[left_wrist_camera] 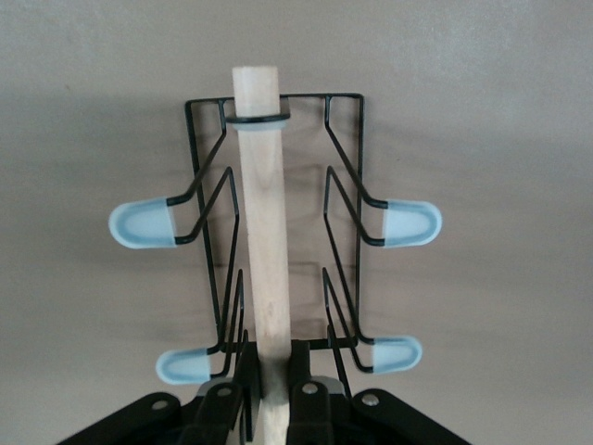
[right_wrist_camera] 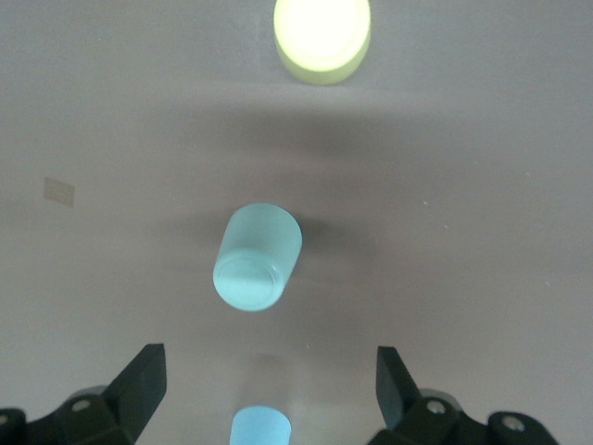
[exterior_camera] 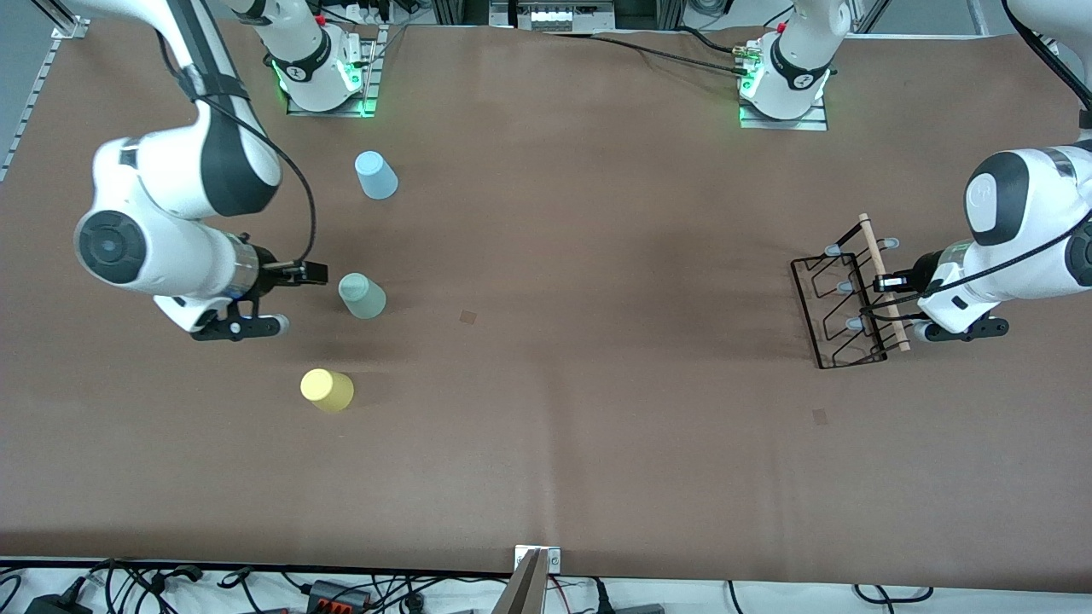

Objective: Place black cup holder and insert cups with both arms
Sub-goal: 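Grasp the rack handle with the left gripper while the right gripper grasps the teal cup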

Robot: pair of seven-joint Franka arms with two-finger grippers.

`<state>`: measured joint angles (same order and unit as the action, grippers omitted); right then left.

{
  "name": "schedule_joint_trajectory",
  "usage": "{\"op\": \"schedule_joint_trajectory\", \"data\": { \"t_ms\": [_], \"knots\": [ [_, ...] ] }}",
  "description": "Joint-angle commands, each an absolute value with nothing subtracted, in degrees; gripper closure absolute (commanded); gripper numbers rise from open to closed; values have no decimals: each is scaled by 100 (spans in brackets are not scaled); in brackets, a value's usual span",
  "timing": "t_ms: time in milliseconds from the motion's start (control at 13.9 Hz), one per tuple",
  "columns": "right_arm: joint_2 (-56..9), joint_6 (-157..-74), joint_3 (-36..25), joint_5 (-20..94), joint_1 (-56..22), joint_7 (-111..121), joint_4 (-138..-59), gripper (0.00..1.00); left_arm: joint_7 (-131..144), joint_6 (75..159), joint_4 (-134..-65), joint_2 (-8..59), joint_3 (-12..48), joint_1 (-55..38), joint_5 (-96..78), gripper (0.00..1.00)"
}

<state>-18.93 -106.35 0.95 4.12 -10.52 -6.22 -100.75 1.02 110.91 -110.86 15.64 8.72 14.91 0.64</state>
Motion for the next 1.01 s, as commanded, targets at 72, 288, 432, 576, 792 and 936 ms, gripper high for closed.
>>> {"op": "schedule_joint_trajectory", "data": {
  "t_ms": [72, 288, 432, 576, 792, 936],
  "knots": [
    [-1802, -11301, 88, 431, -1195, -966, -10529, 0, 123, 10715, -10952, 1381, 1281, 1538, 79, 100],
    [-1784, -12064, 88, 431, -1388, -1537, -11055, 0, 377, 10416, -10680, 1309, 1984, 1494, 88, 100],
    [-1697, -12609, 88, 431, -1459, -1696, -11511, 0, 658, 10196, -10303, 1414, 2511, 1442, 79, 100],
    [-1600, -13076, 88, 422, -1494, -1818, -11951, 0, 712, 10099, -10178, 1476, 2925, 1424, -173, 100],
    [-1608, -13201, 79, 413, -1503, -1907, -12111, 0, 1298, 10186, -10021, 1634, 3120, 970, -913, 100],
    [-1713, -13236, 88, 431, -1468, -1986, -12120, 0, 1982, 10195, -9583, 1993, 3120, 329, -932, 100]
  ]
}}
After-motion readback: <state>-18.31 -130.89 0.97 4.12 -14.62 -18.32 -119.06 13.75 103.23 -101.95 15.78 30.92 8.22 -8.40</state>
